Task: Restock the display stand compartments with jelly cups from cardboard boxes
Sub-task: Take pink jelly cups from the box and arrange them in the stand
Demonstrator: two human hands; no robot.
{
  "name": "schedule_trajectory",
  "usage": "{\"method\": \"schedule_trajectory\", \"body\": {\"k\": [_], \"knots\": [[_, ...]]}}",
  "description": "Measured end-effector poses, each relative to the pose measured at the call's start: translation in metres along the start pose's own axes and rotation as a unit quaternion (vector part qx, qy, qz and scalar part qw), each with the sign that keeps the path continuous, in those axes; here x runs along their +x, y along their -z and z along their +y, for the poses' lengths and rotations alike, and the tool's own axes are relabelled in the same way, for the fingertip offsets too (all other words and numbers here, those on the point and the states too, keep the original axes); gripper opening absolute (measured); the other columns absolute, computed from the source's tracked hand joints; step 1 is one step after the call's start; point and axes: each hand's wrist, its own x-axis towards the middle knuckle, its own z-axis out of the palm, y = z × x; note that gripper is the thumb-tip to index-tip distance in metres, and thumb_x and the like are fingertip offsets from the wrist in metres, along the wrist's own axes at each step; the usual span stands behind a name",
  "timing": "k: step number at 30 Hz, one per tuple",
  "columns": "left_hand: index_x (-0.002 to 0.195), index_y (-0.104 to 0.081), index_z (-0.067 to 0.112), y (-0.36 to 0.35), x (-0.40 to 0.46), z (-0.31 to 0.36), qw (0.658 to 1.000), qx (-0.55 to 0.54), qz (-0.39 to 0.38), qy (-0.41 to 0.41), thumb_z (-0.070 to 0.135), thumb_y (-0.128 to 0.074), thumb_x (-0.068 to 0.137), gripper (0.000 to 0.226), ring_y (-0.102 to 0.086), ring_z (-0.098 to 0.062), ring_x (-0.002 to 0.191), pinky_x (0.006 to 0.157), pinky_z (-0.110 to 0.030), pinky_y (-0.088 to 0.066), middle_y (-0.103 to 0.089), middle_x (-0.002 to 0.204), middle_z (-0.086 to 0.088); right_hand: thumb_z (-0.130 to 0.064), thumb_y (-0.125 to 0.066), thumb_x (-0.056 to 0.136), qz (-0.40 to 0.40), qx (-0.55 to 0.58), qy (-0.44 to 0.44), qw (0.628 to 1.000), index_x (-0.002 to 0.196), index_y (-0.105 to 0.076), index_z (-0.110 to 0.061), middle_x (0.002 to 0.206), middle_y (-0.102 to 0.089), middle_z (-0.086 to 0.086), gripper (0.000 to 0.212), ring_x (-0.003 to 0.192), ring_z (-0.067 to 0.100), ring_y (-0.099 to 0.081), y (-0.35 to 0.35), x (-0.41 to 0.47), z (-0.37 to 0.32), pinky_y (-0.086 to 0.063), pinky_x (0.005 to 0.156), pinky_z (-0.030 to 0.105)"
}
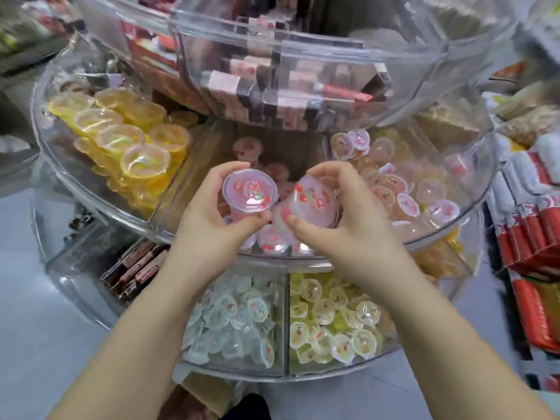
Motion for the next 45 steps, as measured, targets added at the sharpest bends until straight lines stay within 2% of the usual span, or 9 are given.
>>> {"method": "schedule_trajectory", "body": {"k": [4,9,13,18,21,24,30,36,45], "knots": [[0.12,-0.049,0.026,0.005,0.045,-0.022,0.997,0.041,-0.036,0.046,0.008,-0.077,0.07,0.06,-0.058,-0.001,0.097,0.09,-0.03,-0.049,-0.06,0.106,0.014,-0.029,-0.073,0.069,0.012,-0.008,-0.058,0.998,0.11,-0.045,-0.032,0.108,-0.052,-0.015,0.05,0.098,0.002,-0.049,-0.034,0.044,0.011,-0.038,0.076,0.014],[0.109,-0.047,0.026,0.013,0.076,-0.048,0.989,0.104,-0.087,0.052,0.006,-0.075,0.071,0.052,-0.057,-0.003,0.09,0.074,-0.006,-0.042,-0.057,0.096,0.019,-0.025,-0.066,0.077,-0.006,-0.067,-0.101,0.993,0.122,-0.047,-0.032,0.117,-0.048,-0.003,0.049,0.105,0.017,-0.053,-0.069,0.076,0.035,-0.033,0.076,0.019],[0.108,-0.045,0.021,0.011,0.084,-0.061,0.975,0.146,-0.149,0.072,0.014,-0.072,0.073,0.045,-0.058,-0.016,0.098,0.084,-0.03,-0.047,-0.059,0.106,0.003,-0.018,-0.065,0.079,-0.038,-0.081,-0.12,0.989,0.127,-0.047,-0.027,0.124,-0.048,0.002,0.052,0.109,0.021,-0.054,-0.078,0.082,0.05,-0.036,0.083,0.019],[0.11,-0.041,0.027,0.01,0.09,-0.069,0.964,0.176,-0.174,0.103,0.017,-0.08,0.066,0.059,-0.054,-0.018,0.103,0.087,-0.033,-0.046,-0.053,0.114,0.0,-0.019,-0.077,0.067,-0.043,-0.032,-0.141,0.989,0.134,-0.039,-0.023,0.129,-0.049,-0.006,0.077,0.115,0.008,-0.048,-0.078,0.079,0.062,-0.034,0.081,0.005],[0.103,-0.042,0.034,0.008,0.092,-0.068,0.957,0.222,-0.163,0.086,0.031,-0.082,0.062,0.057,-0.047,-0.007,0.089,0.068,-0.014,-0.036,-0.046,0.108,0.005,-0.029,-0.082,0.061,0.004,-0.016,-0.168,0.986,0.112,-0.048,-0.021,0.104,-0.057,-0.012,0.061,0.099,0.009,-0.057,-0.081,0.079,0.064,-0.045,0.076,0.017],[0.11,-0.05,0.029,0.007,0.094,-0.068,0.958,0.239,-0.147,0.058,0.025,-0.081,0.064,0.056,-0.05,-0.011,0.096,0.069,-0.015,-0.031,-0.052,0.109,0.005,-0.028,-0.083,0.061,0.015,-0.022,-0.145,0.989,0.093,-0.049,-0.028,0.093,-0.058,-0.015,0.047,0.088,0.004,-0.056,-0.08,0.081,0.064,-0.041,0.07,0.008],[0.097,-0.041,0.027,0.0,0.112,-0.066,0.972,0.203,-0.064,0.098,0.009,-0.065,0.076,0.037,-0.054,-0.008,0.076,0.054,-0.018,-0.036,-0.053,0.09,0.011,-0.012,-0.067,0.08,0.063,-0.014,-0.162,0.985,0.132,-0.045,-0.023,0.123,-0.058,-0.004,0.057,0.111,0.012,-0.054,-0.069,0.117,0.064,-0.035,0.08,0.009],[0.106,-0.036,0.029,-0.008,0.119,-0.075,0.973,0.186,-0.063,0.125,0.009,-0.059,0.083,0.038,-0.054,-0.014,0.084,0.059,-0.019,-0.038,-0.055,0.096,0.008,-0.001,-0.056,0.085,0.027,0.01,-0.186,0.982,0.124,-0.051,-0.02,0.109,-0.061,-0.001,0.043,0.106,0.017,-0.057,-0.082,0.154,0.078,-0.041,0.075,0.016],[0.115,-0.037,0.008,-0.015,0.119,-0.076,0.963,0.234,-0.025,0.131,0.003,-0.061,0.083,0.04,-0.059,-0.034,0.1,0.072,-0.031,-0.043,-0.062,0.107,-0.014,-0.02,-0.08,0.069,0.12,0.082,-0.245,0.958,0.111,-0.057,-0.01,0.097,-0.065,0.0,0.048,0.093,0.016,-0.061,-0.102,0.156,0.093,-0.044,0.073,0.021]]}}
